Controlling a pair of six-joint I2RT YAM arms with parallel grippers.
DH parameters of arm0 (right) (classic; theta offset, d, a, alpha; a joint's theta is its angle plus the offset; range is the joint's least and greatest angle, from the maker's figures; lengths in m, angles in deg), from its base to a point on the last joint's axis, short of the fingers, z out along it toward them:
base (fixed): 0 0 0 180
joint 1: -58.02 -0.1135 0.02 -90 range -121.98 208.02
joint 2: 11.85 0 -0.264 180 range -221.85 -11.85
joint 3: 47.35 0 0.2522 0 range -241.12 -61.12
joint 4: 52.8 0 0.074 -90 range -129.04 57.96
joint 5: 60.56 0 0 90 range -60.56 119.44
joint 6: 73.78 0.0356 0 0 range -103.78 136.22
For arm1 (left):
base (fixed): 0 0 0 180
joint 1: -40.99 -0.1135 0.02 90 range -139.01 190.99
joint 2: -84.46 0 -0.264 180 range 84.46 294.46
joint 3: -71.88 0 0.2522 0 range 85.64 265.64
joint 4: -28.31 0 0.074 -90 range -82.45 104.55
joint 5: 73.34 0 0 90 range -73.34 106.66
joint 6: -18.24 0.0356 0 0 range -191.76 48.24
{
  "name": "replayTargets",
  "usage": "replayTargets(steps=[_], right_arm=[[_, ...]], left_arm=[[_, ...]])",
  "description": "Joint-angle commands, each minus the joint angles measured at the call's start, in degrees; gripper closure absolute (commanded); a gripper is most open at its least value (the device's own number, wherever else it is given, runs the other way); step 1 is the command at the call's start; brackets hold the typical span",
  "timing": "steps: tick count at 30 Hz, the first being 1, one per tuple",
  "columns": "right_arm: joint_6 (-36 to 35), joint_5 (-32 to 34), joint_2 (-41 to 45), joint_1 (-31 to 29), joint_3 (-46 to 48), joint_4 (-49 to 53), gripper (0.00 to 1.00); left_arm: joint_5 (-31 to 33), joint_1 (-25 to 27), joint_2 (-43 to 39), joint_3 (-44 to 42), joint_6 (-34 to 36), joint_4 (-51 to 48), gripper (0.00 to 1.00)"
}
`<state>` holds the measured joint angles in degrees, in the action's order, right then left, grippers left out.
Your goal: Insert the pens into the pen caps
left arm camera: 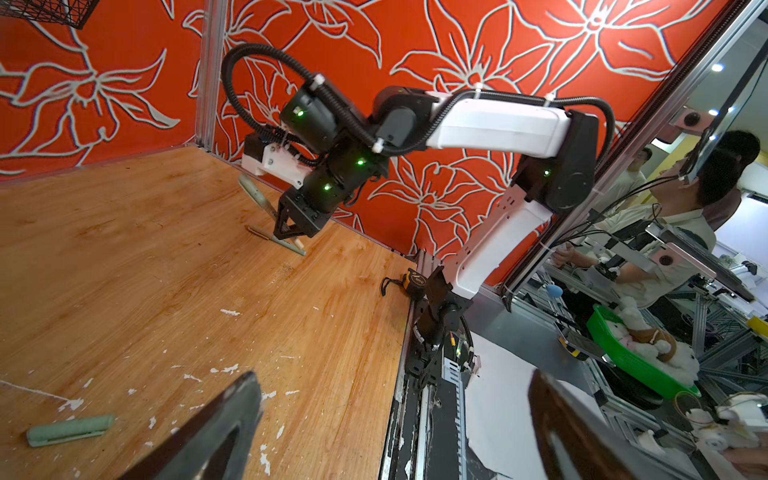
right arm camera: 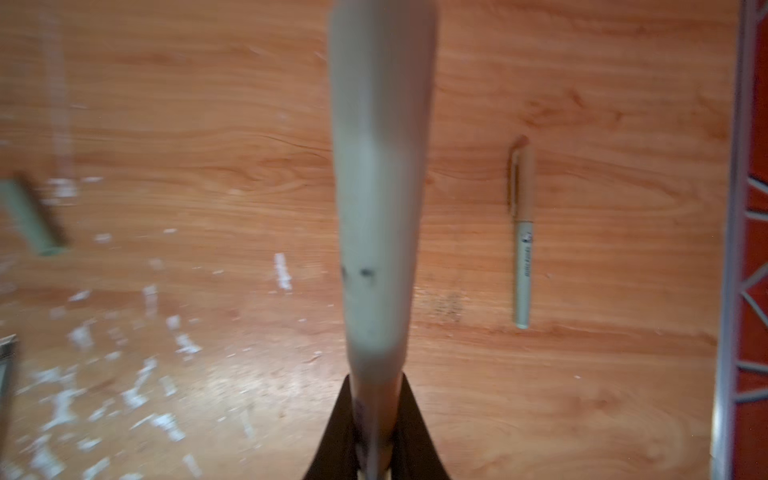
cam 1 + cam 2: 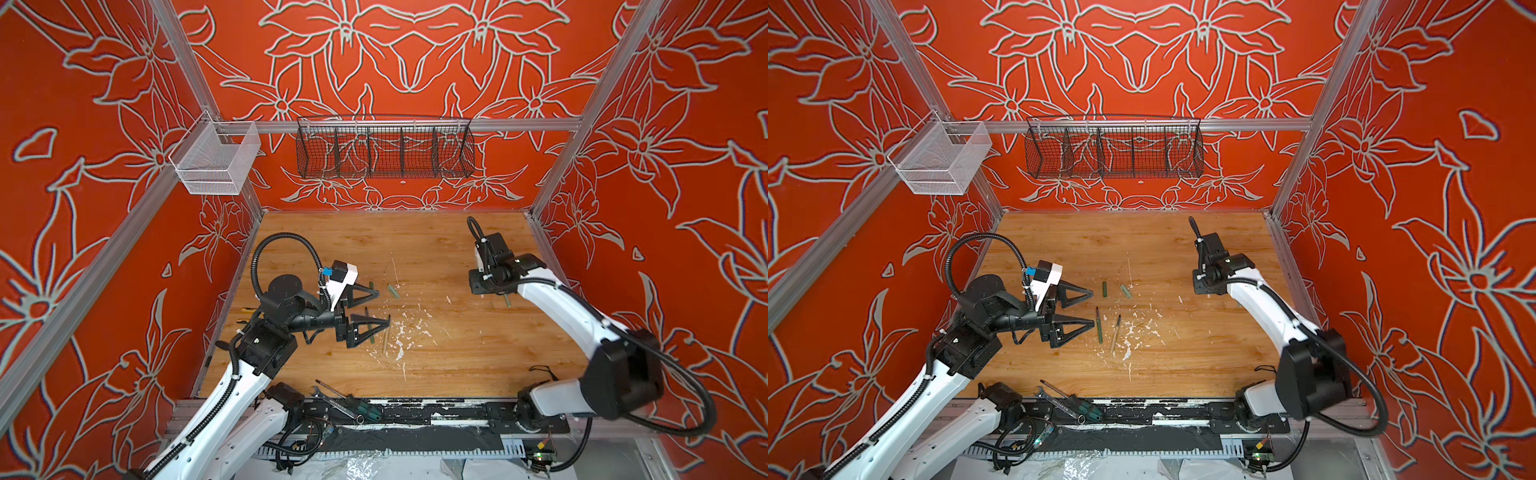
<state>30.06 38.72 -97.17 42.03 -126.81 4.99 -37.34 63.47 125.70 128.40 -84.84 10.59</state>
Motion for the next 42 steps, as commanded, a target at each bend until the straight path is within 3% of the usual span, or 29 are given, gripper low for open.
replayTargets(steps=[1, 6, 12, 24, 33, 42], right_arm=[[-3.0, 7.0, -7.1, 3.3, -2.4, 4.3, 1.00], [-6.0, 5.7, -18.8, 7.0, -7.0, 2.7, 1.00], [-7.0, 5.7, -25.8, 9.4, -10.5, 2.3, 1.00], [-8.7, 6.5, -26.6, 12.1, -9.8, 2.3, 0.94], [-9.2, 6.6, -26.8, 12.2, -10.3, 3.2, 0.69], [-9.2, 6.0, -25.1, 11.2, -11.7, 4.6, 0.65]], left_arm=[[-0.5, -0.3, 0.6, 0.3, 0.4, 0.7, 0.03], [-1.0, -0.4, 0.5, 0.1, -0.1, 1.2, 0.03], [-1.0, -0.5, 0.3, -0.6, -0.8, 2.1, 0.03], [-1.2, -0.5, 1.9, -0.6, -0.8, 2.8, 0.03], [-1.0, -0.5, 1.8, -0.8, -1.1, 3.0, 0.03], [-0.8, -0.5, 1.8, -1.0, -1.2, 2.9, 0.03]])
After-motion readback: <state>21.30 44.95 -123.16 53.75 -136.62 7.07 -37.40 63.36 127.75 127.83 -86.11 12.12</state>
